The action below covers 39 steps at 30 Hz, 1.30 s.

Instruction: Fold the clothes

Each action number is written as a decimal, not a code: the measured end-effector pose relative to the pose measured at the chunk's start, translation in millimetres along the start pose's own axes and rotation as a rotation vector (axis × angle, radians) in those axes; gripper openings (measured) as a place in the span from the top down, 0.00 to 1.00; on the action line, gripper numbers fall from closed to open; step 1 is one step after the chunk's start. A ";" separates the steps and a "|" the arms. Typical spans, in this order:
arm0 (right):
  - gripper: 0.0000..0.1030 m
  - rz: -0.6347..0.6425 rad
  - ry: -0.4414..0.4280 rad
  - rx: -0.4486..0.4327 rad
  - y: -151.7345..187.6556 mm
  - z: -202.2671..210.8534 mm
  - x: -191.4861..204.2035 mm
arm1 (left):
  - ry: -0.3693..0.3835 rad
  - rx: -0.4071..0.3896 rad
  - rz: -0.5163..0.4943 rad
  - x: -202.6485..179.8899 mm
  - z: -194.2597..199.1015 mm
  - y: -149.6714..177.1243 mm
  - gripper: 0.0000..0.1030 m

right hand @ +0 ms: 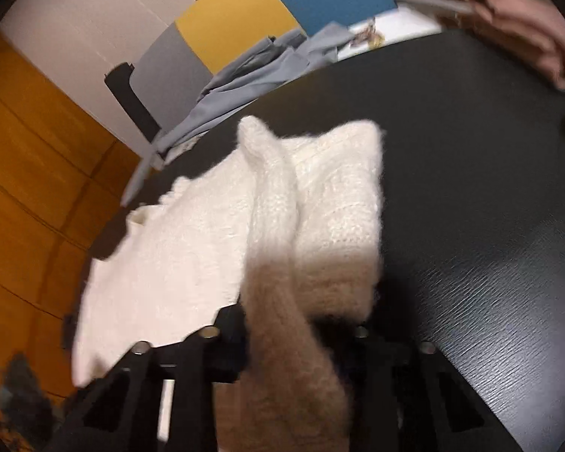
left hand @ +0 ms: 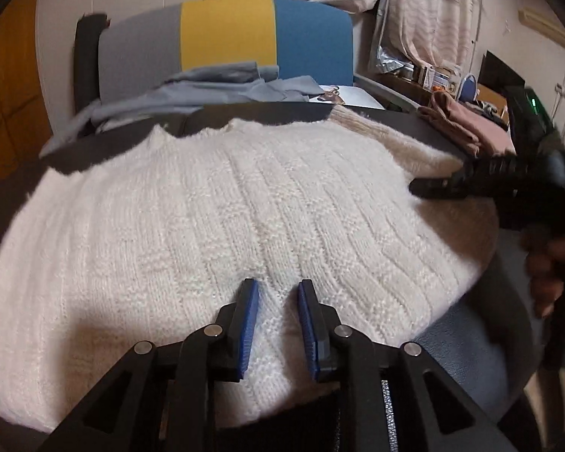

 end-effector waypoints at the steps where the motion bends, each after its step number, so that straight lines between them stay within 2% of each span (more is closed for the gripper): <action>1: 0.74 -0.044 -0.031 0.016 -0.6 2.6 -1.6 | 0.006 -0.003 0.009 -0.5 -1.1 -0.2 0.79; 4: 0.76 -0.136 -0.112 0.040 -4.4 12.5 -2.6 | 0.025 0.006 0.017 5.1 -0.4 -5.4 0.79; 7: 0.77 -0.148 -0.141 0.043 -10.8 24.3 7.4 | -0.011 0.038 -0.029 6.5 7.8 -11.9 0.79; 10: 0.77 -0.133 -0.155 0.025 -19.3 38.0 21.8 | -0.121 0.012 -0.083 23.3 30.0 -19.8 0.79; 14: 0.77 -0.159 -0.164 -0.007 -32.7 59.0 26.3 | -0.240 0.023 0.044 86.6 57.2 -16.2 0.79; 17: 0.77 -0.170 -0.102 -0.044 -40.9 74.8 16.3 | -0.238 0.053 0.185 127.2 64.2 2.5 0.79; 19: 0.77 -0.172 -0.058 -0.051 -42.6 80.4 9.9 | -0.201 0.045 0.204 133.9 63.3 8.1 0.78; 21: 0.78 -0.164 -0.030 -0.045 -42.3 82.7 11.7 | -0.216 0.041 0.184 132.0 62.6 10.9 0.78; 24: 0.77 -0.089 0.004 -0.068 -42.7 90.3 36.8 | -0.239 0.042 0.158 126.2 60.9 16.0 0.78; 31: 0.77 0.248 0.097 -0.166 -40.8 104.7 153.6 | -0.199 0.020 0.172 129.5 57.8 16.4 0.78; 36: 0.77 0.448 0.097 -0.153 -12.3 83.0 234.4 | -0.189 0.010 0.171 128.3 58.5 18.4 0.78; 39: 0.77 0.518 0.083 -0.097 10.3 58.8 268.4 | -0.184 0.007 0.165 126.5 59.0 20.0 0.78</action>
Point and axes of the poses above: each gripper's, at about its wrist camera, not at the fingertips, and z roughly against the way its jaws point, x to its left, y to its underside, the point moved 7 cm from there along -z, roughly the way its jaws point, and after that the axes turned 14 degrees about y, right-handed, at the moved point
